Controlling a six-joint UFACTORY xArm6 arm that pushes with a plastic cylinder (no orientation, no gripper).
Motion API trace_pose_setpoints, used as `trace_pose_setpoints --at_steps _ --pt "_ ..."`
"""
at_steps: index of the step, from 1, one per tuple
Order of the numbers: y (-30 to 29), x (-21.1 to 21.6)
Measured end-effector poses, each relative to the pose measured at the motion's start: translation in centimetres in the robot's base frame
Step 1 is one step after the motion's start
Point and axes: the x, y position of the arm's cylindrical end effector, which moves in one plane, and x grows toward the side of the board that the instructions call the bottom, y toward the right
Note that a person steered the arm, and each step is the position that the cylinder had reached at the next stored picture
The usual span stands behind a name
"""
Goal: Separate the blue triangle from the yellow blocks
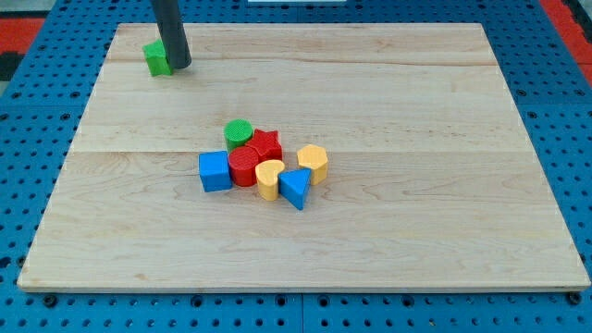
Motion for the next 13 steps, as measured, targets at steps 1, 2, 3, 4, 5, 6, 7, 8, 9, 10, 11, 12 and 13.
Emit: trace_pose_setpoints --at_steps 1,2,3,4,5,6,7,8,9,10,11,12,13 --pt "2.6 0.5" --pt "2.6 0.4" --pt "2.9 0.7" --pt "3.3 1.5" --pt "5.2 4.2" --pt "4.4 7.4" --pt "3.3 13.0" --pt "-0.2 17.0" --pt "2.5 21.8" --pt "9.9 23.1" --pt "18.0 23.2" --pt "24.6 23.1" --pt "25.0 22.6"
